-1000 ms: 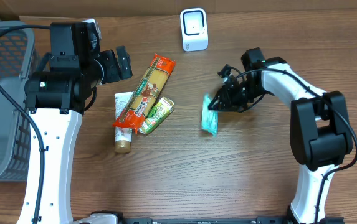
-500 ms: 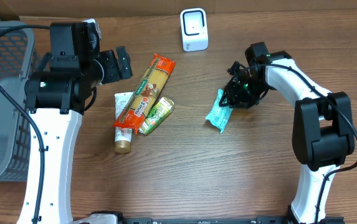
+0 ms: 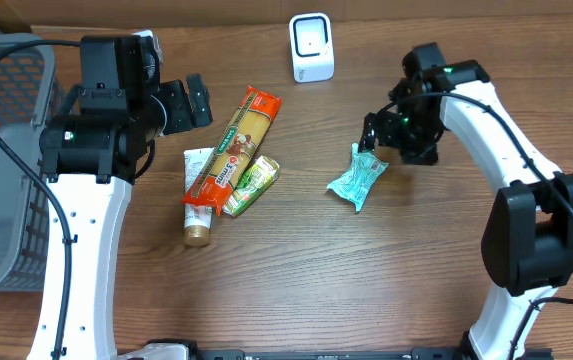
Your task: Scan the item barcode
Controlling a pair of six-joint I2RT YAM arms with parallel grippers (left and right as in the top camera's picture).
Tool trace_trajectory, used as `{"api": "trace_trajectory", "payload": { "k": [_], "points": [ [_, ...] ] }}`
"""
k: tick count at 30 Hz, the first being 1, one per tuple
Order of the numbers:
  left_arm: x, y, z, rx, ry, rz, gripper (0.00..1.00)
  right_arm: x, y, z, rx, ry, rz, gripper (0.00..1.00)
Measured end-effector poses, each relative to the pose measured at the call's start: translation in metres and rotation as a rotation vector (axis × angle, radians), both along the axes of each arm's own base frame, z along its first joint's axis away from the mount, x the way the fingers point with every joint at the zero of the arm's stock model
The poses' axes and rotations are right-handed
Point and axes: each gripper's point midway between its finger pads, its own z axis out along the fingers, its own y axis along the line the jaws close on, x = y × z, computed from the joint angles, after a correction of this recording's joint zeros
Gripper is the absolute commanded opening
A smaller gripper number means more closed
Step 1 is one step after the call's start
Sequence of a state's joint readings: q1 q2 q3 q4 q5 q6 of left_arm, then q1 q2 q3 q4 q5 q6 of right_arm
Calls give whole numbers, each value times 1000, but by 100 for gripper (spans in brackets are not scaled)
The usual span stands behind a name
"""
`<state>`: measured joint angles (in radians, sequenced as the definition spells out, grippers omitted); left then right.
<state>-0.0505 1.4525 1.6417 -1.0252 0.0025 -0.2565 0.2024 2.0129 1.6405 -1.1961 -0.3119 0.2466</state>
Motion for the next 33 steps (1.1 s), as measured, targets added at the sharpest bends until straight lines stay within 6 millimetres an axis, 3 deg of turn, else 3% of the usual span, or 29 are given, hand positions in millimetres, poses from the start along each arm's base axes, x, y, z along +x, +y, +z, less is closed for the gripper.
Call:
{"api": "trace_trajectory", "payload": {
  "k": [3, 12, 21, 24, 28, 33],
  "points": [
    [0, 0, 0, 0, 1, 0, 99, -15, -1, -20, 34, 55, -3, 88],
    [0, 0, 0, 0, 1, 0, 99, -45, 17, -64, 189, 101, 17, 78],
    [0, 0, 0, 0, 1, 0, 100, -18, 33, -66, 294, -86, 49, 68],
    [0, 0, 0, 0, 0, 0, 100, -12, 37, -68, 323, -145, 60, 59],
    [0, 0, 0, 0, 1, 0, 100, -11, 38, -73, 339, -192, 66, 37],
    [0, 0, 0, 0, 0, 0, 99, -14, 35, -78, 325, -189, 66, 18]
  ]
}}
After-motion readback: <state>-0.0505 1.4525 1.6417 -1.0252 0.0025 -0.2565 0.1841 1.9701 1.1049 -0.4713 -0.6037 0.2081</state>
